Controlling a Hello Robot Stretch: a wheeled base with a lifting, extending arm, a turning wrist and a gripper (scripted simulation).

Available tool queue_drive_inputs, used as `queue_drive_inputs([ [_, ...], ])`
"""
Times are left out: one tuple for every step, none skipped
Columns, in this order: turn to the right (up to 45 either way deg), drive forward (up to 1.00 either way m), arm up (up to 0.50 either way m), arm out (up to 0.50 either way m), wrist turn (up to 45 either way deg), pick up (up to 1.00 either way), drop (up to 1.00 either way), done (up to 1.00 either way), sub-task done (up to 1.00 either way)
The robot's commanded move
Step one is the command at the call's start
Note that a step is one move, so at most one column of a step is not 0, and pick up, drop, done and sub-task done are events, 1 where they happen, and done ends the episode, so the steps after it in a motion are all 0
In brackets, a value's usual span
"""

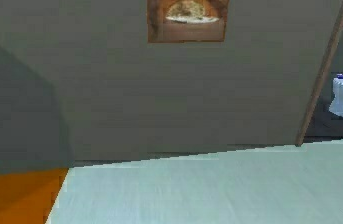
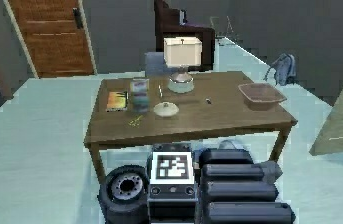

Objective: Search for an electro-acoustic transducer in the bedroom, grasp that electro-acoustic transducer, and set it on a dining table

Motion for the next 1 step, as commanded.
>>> queue_drive_inputs([
  [0.0,0.10,0.00,0.00,0.0,0.00,0.00,0.00,0.00],
])
